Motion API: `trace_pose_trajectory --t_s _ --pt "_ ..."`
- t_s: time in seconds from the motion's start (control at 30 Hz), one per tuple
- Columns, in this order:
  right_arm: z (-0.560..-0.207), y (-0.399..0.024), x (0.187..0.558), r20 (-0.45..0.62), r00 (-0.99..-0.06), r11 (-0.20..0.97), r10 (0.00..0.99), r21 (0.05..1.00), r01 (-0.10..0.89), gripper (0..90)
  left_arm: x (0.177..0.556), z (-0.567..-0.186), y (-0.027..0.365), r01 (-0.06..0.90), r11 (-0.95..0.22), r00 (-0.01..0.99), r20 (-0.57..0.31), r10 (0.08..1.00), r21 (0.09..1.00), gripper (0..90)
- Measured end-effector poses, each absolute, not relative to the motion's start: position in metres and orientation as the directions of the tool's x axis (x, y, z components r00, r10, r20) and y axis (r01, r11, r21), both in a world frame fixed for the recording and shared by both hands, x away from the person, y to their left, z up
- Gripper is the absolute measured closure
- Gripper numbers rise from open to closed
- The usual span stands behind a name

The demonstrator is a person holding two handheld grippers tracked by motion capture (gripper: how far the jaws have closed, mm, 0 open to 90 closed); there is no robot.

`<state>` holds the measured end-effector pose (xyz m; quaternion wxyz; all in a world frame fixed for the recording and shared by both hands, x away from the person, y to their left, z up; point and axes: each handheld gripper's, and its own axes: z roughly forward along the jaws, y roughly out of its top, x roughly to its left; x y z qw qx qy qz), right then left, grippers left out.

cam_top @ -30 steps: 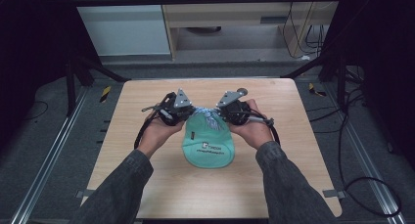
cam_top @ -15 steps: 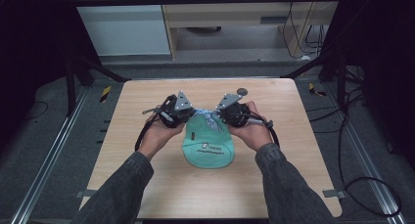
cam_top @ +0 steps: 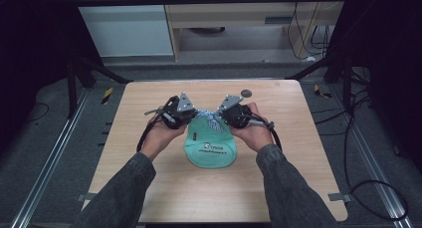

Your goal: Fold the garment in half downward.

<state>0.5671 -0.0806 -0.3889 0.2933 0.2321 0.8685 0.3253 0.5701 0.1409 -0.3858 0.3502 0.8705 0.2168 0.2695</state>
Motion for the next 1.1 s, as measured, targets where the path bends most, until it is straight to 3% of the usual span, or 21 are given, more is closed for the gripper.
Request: trace_pose_trajectory --t_s 0.43,1.1 --pt "-0.410 -0.083 0.552 -0.382 -0.722 0.696 0.577 0.692 0.191 81.6 0.555 -0.401 0.141 0.159 -0.689 0.777 0.341 0.530 0.707 85.3" --pt "-0.421 -0.082 0.530 -0.384 -0.745 0.711 0.545 0.683 0.168 81.4 0.538 -0.415 0.146 0.173 -0.670 0.791 0.304 0.531 0.722 85.3"
